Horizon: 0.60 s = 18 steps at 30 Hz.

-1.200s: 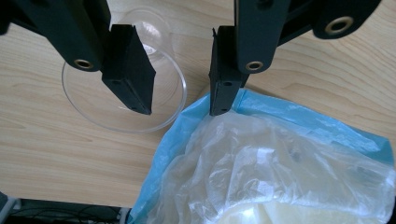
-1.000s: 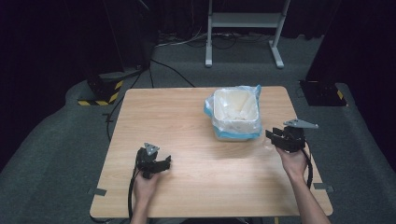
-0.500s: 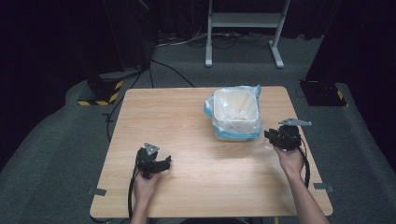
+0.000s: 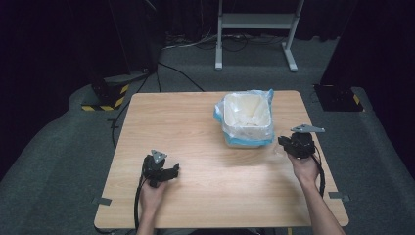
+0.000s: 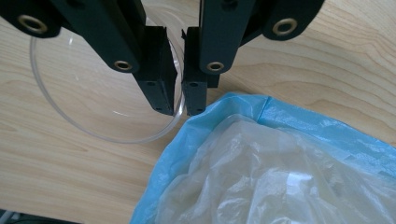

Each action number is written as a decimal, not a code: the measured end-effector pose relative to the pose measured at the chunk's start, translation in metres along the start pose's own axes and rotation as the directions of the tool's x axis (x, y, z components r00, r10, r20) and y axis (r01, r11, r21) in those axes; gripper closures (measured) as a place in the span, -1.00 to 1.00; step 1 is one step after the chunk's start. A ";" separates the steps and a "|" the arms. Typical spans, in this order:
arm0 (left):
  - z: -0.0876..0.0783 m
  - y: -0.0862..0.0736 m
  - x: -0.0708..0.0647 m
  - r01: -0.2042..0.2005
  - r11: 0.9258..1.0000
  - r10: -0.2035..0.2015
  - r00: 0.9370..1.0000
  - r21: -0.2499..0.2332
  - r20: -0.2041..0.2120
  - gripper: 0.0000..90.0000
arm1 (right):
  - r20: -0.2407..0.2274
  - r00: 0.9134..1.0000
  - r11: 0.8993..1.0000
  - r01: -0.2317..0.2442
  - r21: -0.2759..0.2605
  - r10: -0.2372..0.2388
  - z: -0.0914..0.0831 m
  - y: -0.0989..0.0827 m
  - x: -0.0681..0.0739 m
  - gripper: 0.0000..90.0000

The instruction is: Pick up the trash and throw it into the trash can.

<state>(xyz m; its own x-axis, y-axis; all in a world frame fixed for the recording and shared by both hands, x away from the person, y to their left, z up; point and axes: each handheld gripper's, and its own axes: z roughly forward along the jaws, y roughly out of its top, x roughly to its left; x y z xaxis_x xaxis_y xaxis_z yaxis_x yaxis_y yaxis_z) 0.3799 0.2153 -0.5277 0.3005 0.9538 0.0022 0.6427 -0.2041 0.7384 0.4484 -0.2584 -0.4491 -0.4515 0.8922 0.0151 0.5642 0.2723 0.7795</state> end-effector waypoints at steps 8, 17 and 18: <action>0.000 0.000 0.000 0.001 1.000 -0.001 1.000 0.000 0.001 -0.50 | 0.013 0.999 0.999 0.037 -0.006 -0.037 -0.012 0.003 0.001 0.89; 0.000 0.000 0.000 0.001 1.000 -0.001 1.000 0.000 0.001 -0.50 | 0.023 0.999 0.999 0.037 -0.027 -0.036 -0.029 0.009 -0.005 0.90; 0.000 0.000 0.000 0.001 1.000 -0.001 1.000 0.000 0.001 -0.50 | 0.021 0.999 0.999 0.036 -0.030 -0.035 -0.031 0.009 -0.005 0.90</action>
<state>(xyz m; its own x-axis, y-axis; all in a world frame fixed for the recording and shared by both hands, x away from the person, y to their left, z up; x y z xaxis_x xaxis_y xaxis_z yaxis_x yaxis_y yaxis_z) 0.3799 0.2153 -0.5277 0.3005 0.9538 0.0007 0.6429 -0.2031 0.7385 0.4345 -0.2718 -0.4225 -0.4562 0.8895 -0.0260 0.5262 0.2932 0.7982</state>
